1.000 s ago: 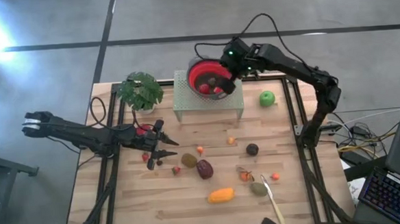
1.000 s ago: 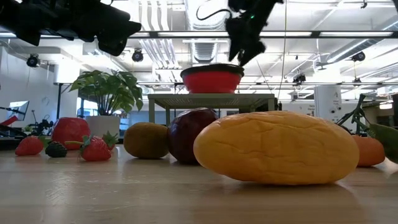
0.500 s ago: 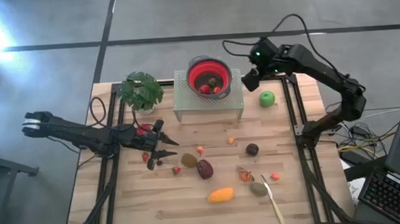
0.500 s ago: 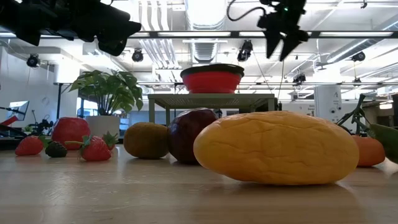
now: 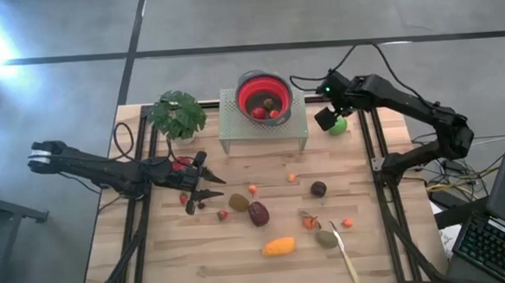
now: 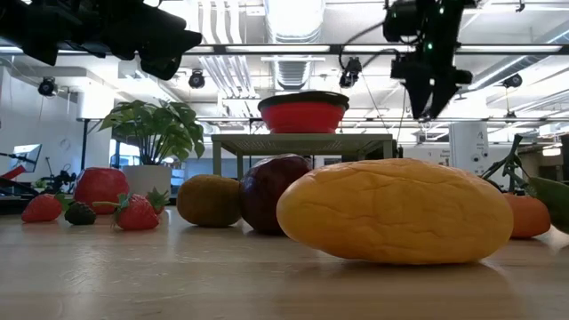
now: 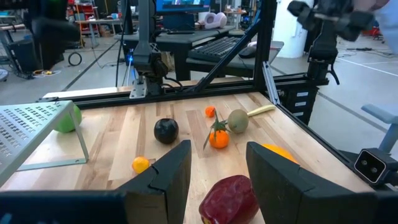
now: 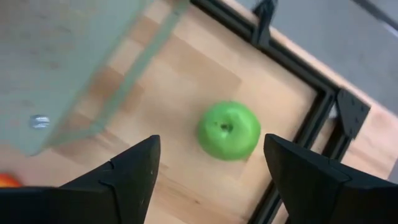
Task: Pick & Place Fruit
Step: Put the apple into the red strainer bowl on the shelf
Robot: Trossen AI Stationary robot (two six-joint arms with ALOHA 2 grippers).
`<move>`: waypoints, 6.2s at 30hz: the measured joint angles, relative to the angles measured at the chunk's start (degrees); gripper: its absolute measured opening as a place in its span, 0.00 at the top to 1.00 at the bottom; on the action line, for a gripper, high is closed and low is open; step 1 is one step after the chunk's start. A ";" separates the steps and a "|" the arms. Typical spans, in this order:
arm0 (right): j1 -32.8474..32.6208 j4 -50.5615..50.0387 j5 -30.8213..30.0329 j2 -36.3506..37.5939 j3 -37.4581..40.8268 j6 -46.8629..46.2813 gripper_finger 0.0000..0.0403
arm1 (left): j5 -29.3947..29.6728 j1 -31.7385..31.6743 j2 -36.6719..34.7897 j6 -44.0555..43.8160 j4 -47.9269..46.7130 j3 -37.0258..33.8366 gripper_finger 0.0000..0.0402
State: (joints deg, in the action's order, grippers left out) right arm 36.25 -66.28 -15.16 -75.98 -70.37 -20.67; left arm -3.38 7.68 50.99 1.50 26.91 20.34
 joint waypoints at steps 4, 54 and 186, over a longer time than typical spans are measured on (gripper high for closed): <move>2.35 2.42 -0.02 -0.84 2.66 -2.17 0.32 | 0.00 0.00 0.01 0.00 0.00 0.00 0.60; 9.50 16.81 0.58 -2.13 16.41 -8.09 0.01 | 0.00 -0.03 0.00 0.00 0.00 0.00 0.60; -9.33 21.91 4.64 -25.73 -33.15 -1.46 0.09 | 0.00 -0.02 -0.01 0.00 0.00 0.00 0.60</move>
State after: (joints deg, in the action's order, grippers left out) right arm 26.92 -44.38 -10.52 -101.70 -103.52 -22.13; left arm -3.38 7.66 50.98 1.50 26.92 20.34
